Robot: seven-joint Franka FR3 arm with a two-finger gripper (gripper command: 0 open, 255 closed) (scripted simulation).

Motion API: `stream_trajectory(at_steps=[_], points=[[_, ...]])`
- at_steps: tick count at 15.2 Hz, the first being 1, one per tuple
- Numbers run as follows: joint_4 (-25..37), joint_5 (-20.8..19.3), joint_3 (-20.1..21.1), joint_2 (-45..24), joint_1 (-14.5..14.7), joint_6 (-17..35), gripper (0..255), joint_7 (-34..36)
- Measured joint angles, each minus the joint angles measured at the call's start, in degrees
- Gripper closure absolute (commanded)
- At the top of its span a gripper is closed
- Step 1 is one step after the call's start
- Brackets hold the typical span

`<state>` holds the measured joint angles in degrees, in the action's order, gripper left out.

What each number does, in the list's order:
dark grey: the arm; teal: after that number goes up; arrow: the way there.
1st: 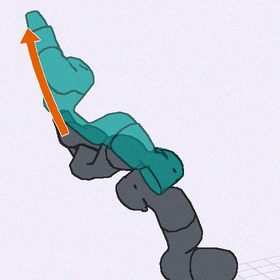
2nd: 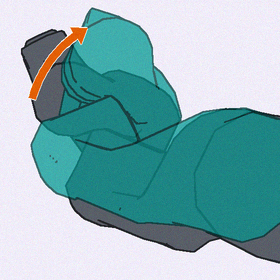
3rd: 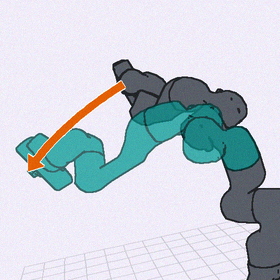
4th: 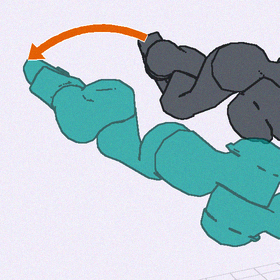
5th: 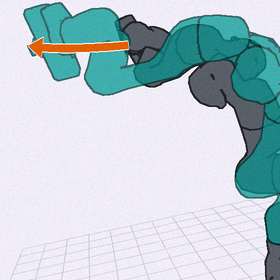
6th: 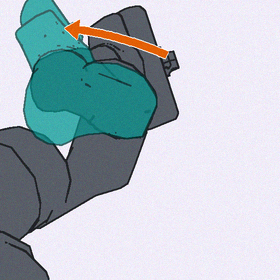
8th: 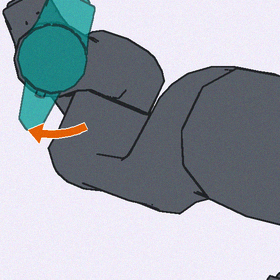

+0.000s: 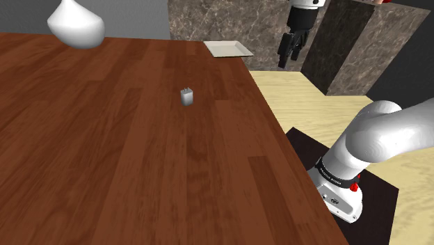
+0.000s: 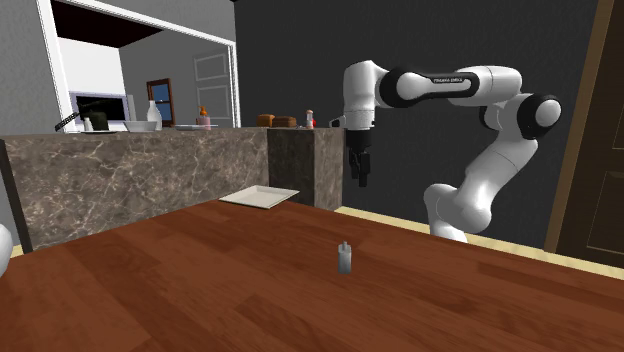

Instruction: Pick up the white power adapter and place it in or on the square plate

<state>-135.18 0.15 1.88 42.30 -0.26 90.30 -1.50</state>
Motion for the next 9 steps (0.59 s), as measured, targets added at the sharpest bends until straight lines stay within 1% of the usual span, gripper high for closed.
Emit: stream_trajectory(at_steps=[2,5,9], points=[[0.5,0.4,0.6,-0.4,0.2,-0.2,0,0.7],[1.9,2.5,3.8,-2.7,1.3,0.2,0,4.5],[5.8,5.2,8.4,-7.3,2.5,0.4,0,10.1]])
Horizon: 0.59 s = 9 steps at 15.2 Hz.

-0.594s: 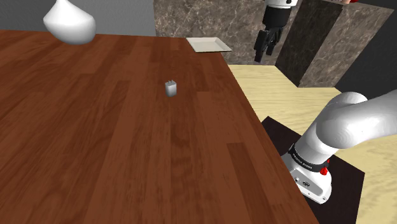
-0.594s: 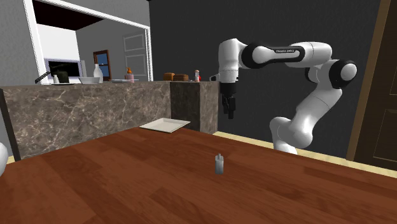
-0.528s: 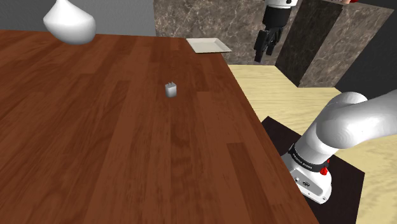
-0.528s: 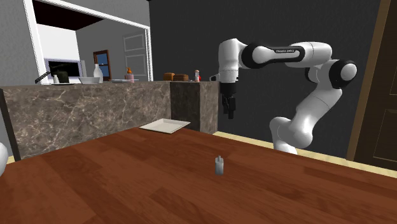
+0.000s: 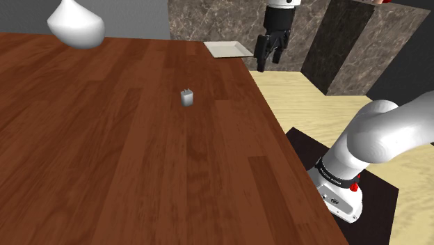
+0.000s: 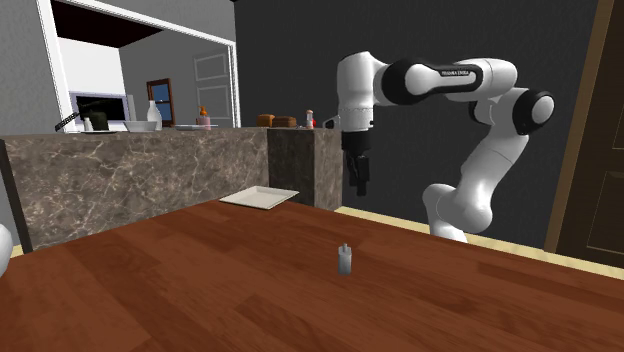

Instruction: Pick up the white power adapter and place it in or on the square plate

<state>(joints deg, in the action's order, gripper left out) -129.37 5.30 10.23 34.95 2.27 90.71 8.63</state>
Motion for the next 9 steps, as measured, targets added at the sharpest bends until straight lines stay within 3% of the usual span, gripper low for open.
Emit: stream_trajectory(at_steps=[9], points=[[12.3,3.0,9.9,-13.0,2.0,-0.2,0,13.3]])
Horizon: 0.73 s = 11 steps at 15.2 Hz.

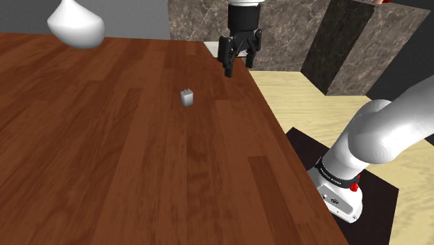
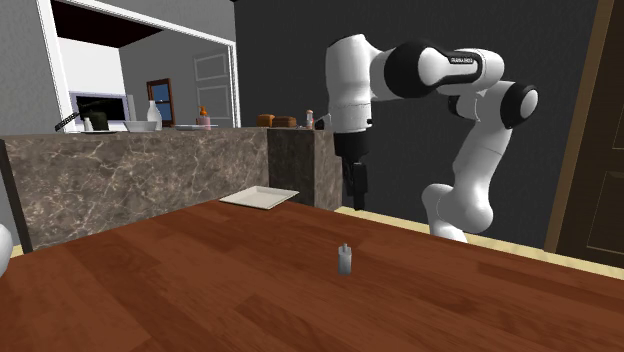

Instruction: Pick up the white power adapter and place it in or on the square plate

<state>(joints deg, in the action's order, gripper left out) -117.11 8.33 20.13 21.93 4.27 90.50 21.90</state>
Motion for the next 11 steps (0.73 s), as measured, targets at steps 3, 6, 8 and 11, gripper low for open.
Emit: stream_trajectory(at_steps=[3,6,8,11], points=[[5.1,-0.2,3.6,-5.7,0.7,0.3,0,5.2],[11.3,-1.3,6.8,-11.8,1.6,-0.4,0,10.3],[16.1,-2.7,8.5,-16.5,2.2,-1.1,0,13.5],[23.4,-5.3,11.2,-23.7,4.2,-2.3,0,19.0]])
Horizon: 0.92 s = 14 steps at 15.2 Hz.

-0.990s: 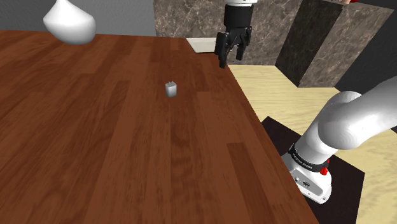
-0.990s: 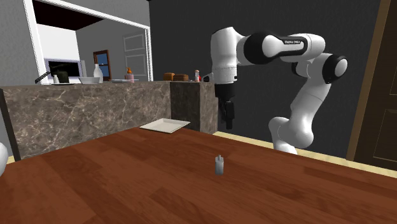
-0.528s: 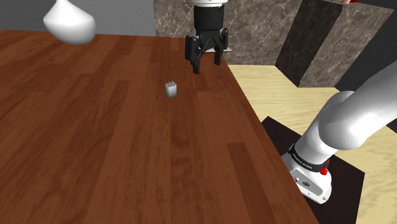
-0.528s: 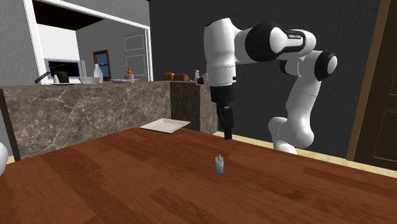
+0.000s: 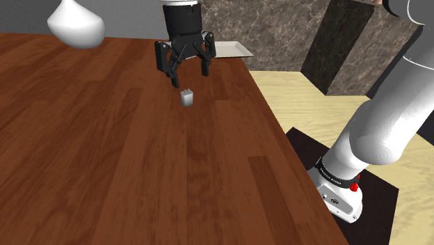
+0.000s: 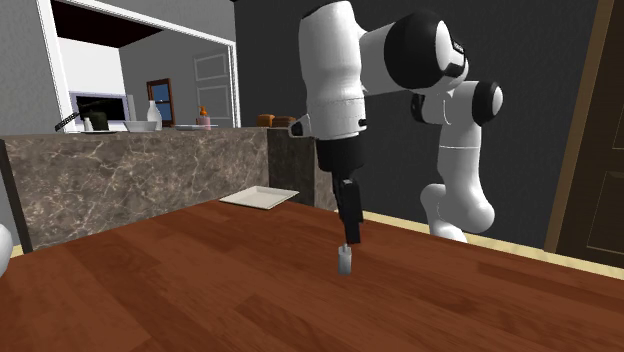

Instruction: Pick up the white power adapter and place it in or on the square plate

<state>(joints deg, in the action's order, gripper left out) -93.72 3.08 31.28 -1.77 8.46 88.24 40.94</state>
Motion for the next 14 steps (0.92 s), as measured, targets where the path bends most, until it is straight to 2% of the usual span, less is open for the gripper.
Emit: stream_trajectory(at_steps=[2,8,14], points=[[0.7,-0.6,0.4,-1.5,0.5,0.6,0,1.1],[-3.9,-0.3,0.5,-1.3,0.6,4.9,0,1.2],[-4.8,-0.2,0.5,-1.0,0.5,5.6,0,1.1]])
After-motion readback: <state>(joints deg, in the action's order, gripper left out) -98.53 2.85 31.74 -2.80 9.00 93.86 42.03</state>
